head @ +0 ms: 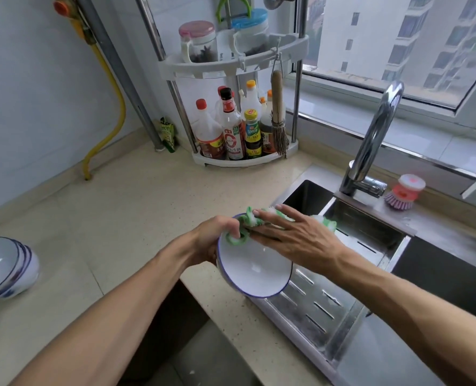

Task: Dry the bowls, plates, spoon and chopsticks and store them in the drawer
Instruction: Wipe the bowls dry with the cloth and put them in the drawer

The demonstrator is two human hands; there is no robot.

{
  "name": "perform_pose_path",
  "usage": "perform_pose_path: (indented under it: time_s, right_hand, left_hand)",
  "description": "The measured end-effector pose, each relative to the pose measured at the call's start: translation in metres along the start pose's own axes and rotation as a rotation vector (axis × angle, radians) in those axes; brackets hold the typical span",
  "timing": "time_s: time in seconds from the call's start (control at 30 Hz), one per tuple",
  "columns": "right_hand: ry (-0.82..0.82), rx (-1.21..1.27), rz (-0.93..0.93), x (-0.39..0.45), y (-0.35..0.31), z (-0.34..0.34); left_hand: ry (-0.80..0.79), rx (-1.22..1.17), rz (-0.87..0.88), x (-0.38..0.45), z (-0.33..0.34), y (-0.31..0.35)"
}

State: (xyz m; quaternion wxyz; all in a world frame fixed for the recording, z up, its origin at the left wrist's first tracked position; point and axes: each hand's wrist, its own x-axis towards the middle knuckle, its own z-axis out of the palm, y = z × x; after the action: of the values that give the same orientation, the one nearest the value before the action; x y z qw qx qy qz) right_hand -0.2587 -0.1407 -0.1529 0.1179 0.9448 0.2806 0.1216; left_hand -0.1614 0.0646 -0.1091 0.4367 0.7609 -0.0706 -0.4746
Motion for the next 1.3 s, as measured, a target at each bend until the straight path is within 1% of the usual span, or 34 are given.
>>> perform_pose_path:
  time_s: [0.03, 0.1, 0.2, 0.27, 0.3, 0.33, 0.37, 0.4, 0.47, 0.5, 0.53, 0.57, 0.6, 0.63, 0.67, 0.7, 0.77, 0.83, 0.87, 0.9, 0.93, 0.97, 1.0, 1.03, 1.07, 1.1, 1.13, 1.2, 1.23, 1.3]
  right_hand:
    - [0.019, -0.002, -0.014, 0.001, 0.0, -0.001]
    - [-0.009, 0.059, 0.024, -0.001, -0.003, -0.003]
    - [-0.039, 0.206, 0.192, -0.01, -0.022, 0.001]
    - [-0.054, 0.436, 0.274, -0.009, -0.043, 0.004]
    - [-0.046, 0.54, 0.303, -0.007, -0.053, 0.003]
    - [-0.004, 0.603, 0.323, -0.003, -0.06, 0.002]
    - [0.054, 0.605, 0.333, -0.003, -0.064, 0.0]
    - [0.106, 0.58, 0.322, -0.002, -0.063, -0.001]
    - [0.12, 0.511, 0.281, -0.004, -0.057, -0.007]
    - [0.107, 0.493, 0.273, -0.005, -0.053, -0.01]
    - [0.091, 0.499, 0.277, -0.006, -0.051, -0.013]
    - [0.068, 0.529, 0.293, -0.006, -0.048, -0.015]
    - [0.042, 0.557, 0.307, -0.007, -0.045, -0.017]
    - [0.023, 0.58, 0.327, -0.008, -0.042, -0.019]
    - [-0.008, 0.616, 0.349, -0.01, -0.038, -0.02]
    - [-0.035, 0.649, 0.371, -0.012, -0.034, -0.022]
    - [-0.075, 0.69, 0.395, -0.012, -0.027, -0.027]
    - [-0.114, 0.734, 0.415, -0.011, -0.022, -0.032]
    - [-0.127, 0.746, 0.433, -0.01, -0.02, -0.034]
    - [-0.124, 0.766, 0.467, -0.01, -0.017, -0.036]
    - [-0.087, 0.821, 0.53, -0.011, -0.012, -0.037]
    - [-0.019, 0.905, 0.626, -0.014, -0.008, -0.036]
    - [0.076, 1.029, 0.766, -0.019, -0.003, -0.036]
    - [0.194, 1.134, 0.918, -0.024, 0.002, -0.035]
    - [0.307, 1.165, 1.039, -0.028, 0.004, -0.033]
    - [0.383, 1.175, 1.109, -0.03, 0.003, -0.033]
    - [0.434, 1.226, 1.141, -0.029, -0.002, -0.034]
    - [0.498, 1.437, 1.115, -0.013, -0.026, -0.038]
    - [0.499, 1.475, 1.056, -0.002, -0.041, -0.041]
    - [0.478, 1.403, 0.924, 0.014, -0.065, -0.036]
  left_hand:
    - [-0.021, -0.006, -0.003, 0.0, -0.002, -0.001]
    - [0.04, -0.033, 0.015, 0.0, -0.005, -0.003]
    - [0.268, -0.132, 0.076, 0.0, 0.0, 0.002]
    - [0.398, -0.21, 0.119, 0.001, 0.007, 0.006]
    - [0.43, -0.254, 0.123, 0.001, 0.011, 0.006]
    - [0.436, -0.295, 0.112, 0.002, 0.012, 0.006]
    - [0.396, -0.341, 0.088, 0.002, 0.014, 0.004]
    - [0.316, -0.388, 0.058, 0.003, 0.012, 0.002]
    - [0.166, -0.431, 0.008, 0.003, 0.01, 0.0]
    - [0.144, -0.398, -0.003, 0.004, 0.009, 0.001]
    - [0.17, -0.308, 0.013, 0.005, 0.009, 0.002]
    - [0.234, -0.169, 0.074, 0.005, 0.009, 0.004]
    - [0.298, -0.001, 0.19, 0.005, 0.009, 0.004]
    - [0.327, 0.188, 0.323, 0.002, 0.009, 0.005]
    - [0.294, 0.409, 0.41, -0.001, 0.008, 0.005]
    - [0.228, 0.659, 0.443, -0.005, 0.009, 0.006]
    - [0.137, 1.111, 0.424, -0.005, 0.01, 0.006]
    - [0.125, 1.394, 0.461, 0.0, 0.011, 0.008]
    - [0.117, 1.435, 0.478, 0.002, 0.01, 0.01]
    - [0.102, 1.402, 0.479, 0.004, 0.009, 0.012]
    - [0.069, 1.27, 0.454, 0.004, 0.008, 0.013]
    - [0.018, 1.069, 0.403, 0.002, 0.009, 0.013]
    - [-0.032, 0.863, 0.352, -0.001, 0.009, 0.013]
    - [-0.07, 0.717, 0.326, -0.004, 0.011, 0.012]
    - [-0.067, 0.626, 0.323, -0.005, 0.012, 0.011]
    - [-0.045, 0.551, 0.32, -0.006, 0.014, 0.01]
    - [-0.008, 0.487, 0.326, -0.007, 0.017, 0.01]
    - [0.046, 0.344, 0.338, -0.006, 0.024, 0.01]
    - [0.028, 0.28, 0.344, -0.004, 0.028, 0.01]
    - [-0.01, 0.194, 0.379, -0.002, 0.036, 0.01]
